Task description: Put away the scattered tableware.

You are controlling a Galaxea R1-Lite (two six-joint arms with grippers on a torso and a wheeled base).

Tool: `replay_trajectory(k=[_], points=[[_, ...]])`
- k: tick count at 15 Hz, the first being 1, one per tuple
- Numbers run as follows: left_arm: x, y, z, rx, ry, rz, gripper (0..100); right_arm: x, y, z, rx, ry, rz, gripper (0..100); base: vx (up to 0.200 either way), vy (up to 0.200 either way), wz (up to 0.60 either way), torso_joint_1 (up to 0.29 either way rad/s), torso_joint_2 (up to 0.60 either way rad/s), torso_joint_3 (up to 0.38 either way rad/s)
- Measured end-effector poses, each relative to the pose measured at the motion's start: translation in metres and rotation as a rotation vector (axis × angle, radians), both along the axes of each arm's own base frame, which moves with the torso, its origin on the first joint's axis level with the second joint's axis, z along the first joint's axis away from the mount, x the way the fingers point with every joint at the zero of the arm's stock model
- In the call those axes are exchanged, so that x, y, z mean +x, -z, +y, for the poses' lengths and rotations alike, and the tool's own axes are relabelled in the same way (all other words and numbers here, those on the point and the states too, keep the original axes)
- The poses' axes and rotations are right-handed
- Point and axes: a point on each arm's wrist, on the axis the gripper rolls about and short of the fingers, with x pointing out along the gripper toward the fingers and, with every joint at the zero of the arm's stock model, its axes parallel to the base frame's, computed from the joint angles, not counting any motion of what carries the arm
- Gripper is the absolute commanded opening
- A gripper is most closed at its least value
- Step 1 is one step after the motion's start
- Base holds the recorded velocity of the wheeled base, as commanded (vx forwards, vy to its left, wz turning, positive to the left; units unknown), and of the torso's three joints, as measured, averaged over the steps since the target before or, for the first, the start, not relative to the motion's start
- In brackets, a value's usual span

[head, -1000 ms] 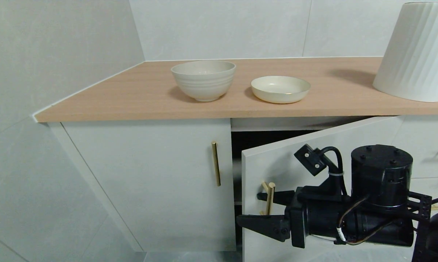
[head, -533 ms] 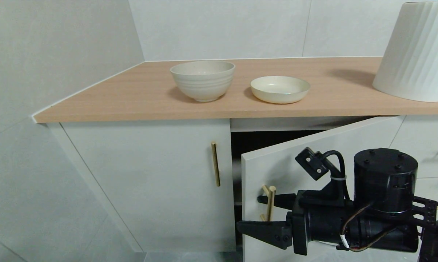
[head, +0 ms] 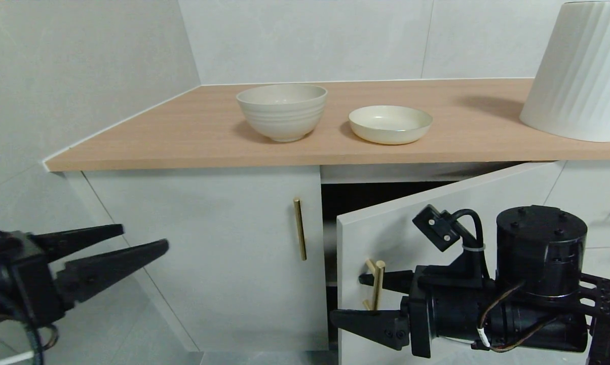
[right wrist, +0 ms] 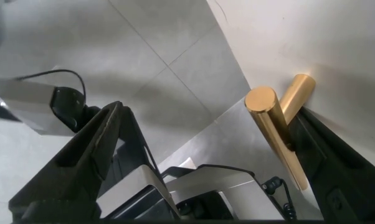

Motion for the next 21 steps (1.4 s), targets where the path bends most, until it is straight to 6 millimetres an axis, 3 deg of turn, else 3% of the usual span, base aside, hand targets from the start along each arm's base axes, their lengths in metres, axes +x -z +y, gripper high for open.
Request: replay_trajectory(k=[5,7,10,11,18,21], points=[[0.041,0.050,-0.039,-0.016,0.135,0.178,100,0.000,0.001,0.001,0.000,-0.002,0.000,100,0.000,0.000,0.00,0.000,0.00,0.000],[0.048,0.069,-0.056,-0.057,0.168,0.245,100,0.001,0.001,0.001,0.000,-0.002,0.000,100,0.000,0.000,0.00,0.000,0.00,0.000],[0.051,0.082,-0.063,-0.039,0.185,0.306,100,0.001,0.001,0.001,-0.001,-0.002,0.001,100,0.000,0.000,0.00,0.000,0.00,0.000],[0.051,0.084,-0.064,-0.037,0.186,0.316,0,0.001,0.002,0.001,-0.001,-0.002,0.001,100,0.000,0.000,0.00,0.000,0.00,0.000],[0.056,0.084,-0.072,-0.048,0.206,0.297,0,0.002,0.003,0.002,-0.005,0.000,0.004,100,0.000,0.000,0.00,0.000,0.00,0.000],[0.067,0.078,-0.082,-0.134,0.212,0.241,0,0.001,0.002,0.001,-0.005,0.000,0.006,100,0.000,0.000,0.00,0.000,0.00,0.000]])
